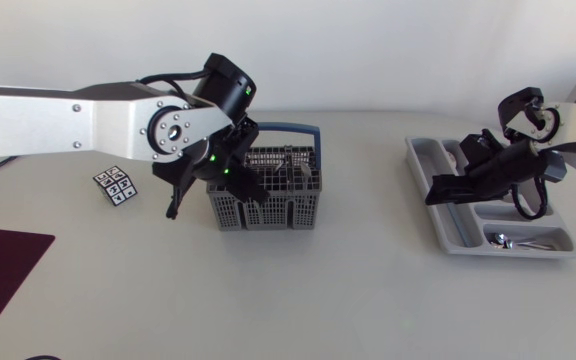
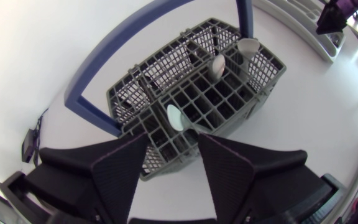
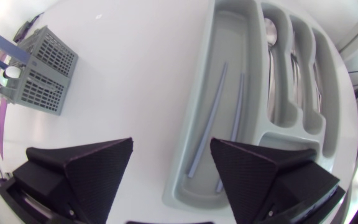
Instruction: Transfer all utensils from the basket to the drawer tray.
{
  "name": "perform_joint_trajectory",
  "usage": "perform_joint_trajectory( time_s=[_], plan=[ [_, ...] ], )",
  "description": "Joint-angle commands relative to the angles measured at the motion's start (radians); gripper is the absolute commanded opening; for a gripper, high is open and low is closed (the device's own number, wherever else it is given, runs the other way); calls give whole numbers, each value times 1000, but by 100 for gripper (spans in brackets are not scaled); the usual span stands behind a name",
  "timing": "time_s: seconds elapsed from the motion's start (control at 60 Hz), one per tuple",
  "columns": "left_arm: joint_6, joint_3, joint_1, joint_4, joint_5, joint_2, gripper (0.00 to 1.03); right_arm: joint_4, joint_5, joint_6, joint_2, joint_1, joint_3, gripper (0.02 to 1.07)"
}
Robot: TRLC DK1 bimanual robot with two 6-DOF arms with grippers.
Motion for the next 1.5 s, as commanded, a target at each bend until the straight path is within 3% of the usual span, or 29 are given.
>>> perform_joint_trajectory(
  time_s=[0.0,0.167,0.267,0.55,0.8,1.167,1.483],
  plan=[
    [-12,40,8,21,-9,40,56,-21,7,31,-39,25,-32,97],
    [-17,54,23,71,-10,81,42,-25,24,42,-92,64,-52,97],
    [-23,64,30,74,-12,107,41,-25,27,45,-114,77,-59,97],
    [-24,68,37,104,-23,139,24,-16,31,47,-129,91,-85,97],
    [-24,61,40,111,-23,133,4,-11,44,44,-138,101,-96,97],
    [-23,26,25,116,-23,61,4,-7,50,42,-149,118,-118,97],
    [6,-60,-26,197,-72,-49,4,-7,53,42,-171,130,-131,97]
  ],
)
